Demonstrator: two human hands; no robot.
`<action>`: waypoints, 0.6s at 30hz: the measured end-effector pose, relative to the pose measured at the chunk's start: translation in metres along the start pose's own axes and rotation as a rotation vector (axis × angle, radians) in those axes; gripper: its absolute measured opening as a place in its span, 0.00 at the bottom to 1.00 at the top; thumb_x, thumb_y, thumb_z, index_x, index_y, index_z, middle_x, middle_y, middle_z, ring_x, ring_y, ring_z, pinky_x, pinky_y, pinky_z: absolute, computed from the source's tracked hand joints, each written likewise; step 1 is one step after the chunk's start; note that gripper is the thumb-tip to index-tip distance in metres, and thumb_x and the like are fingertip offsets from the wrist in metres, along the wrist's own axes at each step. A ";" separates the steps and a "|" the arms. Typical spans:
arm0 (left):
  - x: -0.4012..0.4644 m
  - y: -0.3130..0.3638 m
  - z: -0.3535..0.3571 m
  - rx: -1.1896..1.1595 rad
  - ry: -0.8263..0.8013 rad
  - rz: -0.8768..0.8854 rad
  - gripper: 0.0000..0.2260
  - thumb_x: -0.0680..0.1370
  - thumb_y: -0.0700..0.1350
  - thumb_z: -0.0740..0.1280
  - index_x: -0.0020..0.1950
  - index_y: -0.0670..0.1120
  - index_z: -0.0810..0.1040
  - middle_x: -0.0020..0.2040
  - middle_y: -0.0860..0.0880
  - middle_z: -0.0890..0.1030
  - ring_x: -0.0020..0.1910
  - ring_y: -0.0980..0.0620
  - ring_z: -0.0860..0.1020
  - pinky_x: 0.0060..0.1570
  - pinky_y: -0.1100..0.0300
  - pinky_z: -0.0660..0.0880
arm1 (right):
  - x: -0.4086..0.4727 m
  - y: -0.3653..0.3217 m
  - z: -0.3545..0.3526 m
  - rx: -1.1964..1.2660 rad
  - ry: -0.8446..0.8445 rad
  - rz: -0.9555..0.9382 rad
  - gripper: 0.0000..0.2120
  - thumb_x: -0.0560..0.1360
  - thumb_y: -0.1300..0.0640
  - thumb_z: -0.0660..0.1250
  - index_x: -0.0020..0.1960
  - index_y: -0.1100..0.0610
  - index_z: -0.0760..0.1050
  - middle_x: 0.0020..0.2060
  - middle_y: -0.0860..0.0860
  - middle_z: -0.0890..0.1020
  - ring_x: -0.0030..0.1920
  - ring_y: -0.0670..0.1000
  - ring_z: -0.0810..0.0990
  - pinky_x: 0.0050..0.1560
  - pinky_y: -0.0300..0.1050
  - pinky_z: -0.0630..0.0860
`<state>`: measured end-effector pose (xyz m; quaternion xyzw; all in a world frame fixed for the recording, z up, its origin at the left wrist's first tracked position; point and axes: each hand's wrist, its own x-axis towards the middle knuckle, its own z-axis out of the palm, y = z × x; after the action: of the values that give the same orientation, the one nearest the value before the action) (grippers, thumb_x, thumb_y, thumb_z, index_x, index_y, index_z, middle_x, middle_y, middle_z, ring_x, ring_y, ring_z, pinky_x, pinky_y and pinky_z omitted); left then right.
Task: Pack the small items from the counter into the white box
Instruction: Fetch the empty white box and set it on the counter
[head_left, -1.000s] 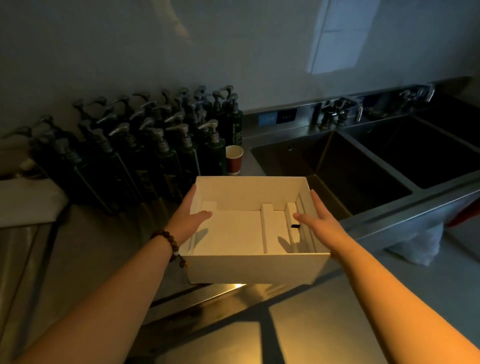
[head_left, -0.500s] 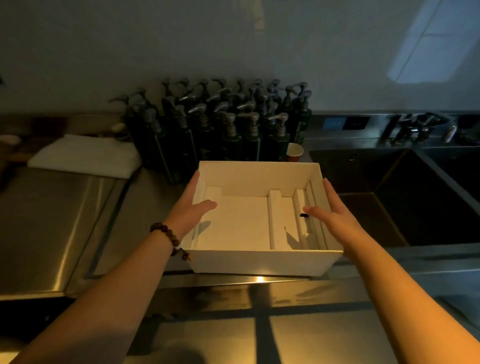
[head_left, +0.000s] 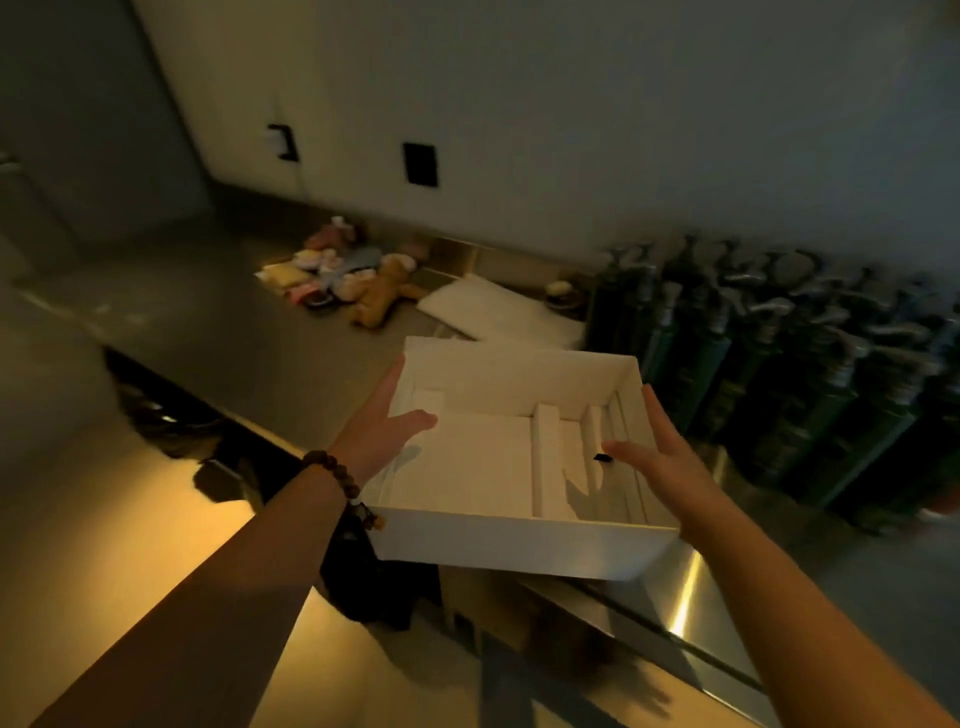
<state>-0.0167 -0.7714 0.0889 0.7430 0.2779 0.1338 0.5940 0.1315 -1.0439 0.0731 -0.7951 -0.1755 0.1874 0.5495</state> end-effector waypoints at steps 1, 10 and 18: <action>0.002 -0.006 -0.023 -0.001 0.037 0.000 0.36 0.74 0.46 0.69 0.74 0.62 0.51 0.75 0.55 0.55 0.72 0.51 0.58 0.58 0.58 0.60 | 0.010 -0.010 0.021 -0.008 -0.032 -0.013 0.42 0.70 0.46 0.71 0.69 0.26 0.45 0.75 0.45 0.60 0.72 0.54 0.62 0.66 0.60 0.61; 0.031 -0.064 -0.246 -0.102 0.177 -0.020 0.35 0.75 0.43 0.68 0.74 0.61 0.52 0.68 0.46 0.69 0.62 0.43 0.72 0.59 0.43 0.71 | 0.086 -0.098 0.243 0.005 -0.257 -0.067 0.41 0.73 0.53 0.70 0.73 0.32 0.47 0.75 0.46 0.60 0.53 0.40 0.69 0.39 0.33 0.72; 0.068 -0.091 -0.397 -0.095 0.212 0.026 0.33 0.74 0.41 0.66 0.72 0.64 0.55 0.61 0.51 0.71 0.59 0.44 0.73 0.53 0.42 0.74 | 0.138 -0.171 0.396 0.008 -0.365 -0.073 0.42 0.74 0.59 0.69 0.76 0.37 0.47 0.74 0.50 0.62 0.57 0.47 0.70 0.38 0.37 0.70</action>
<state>-0.1949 -0.3987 0.0955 0.6992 0.3231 0.2323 0.5939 0.0447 -0.6002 0.0900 -0.7389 -0.3004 0.3091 0.5180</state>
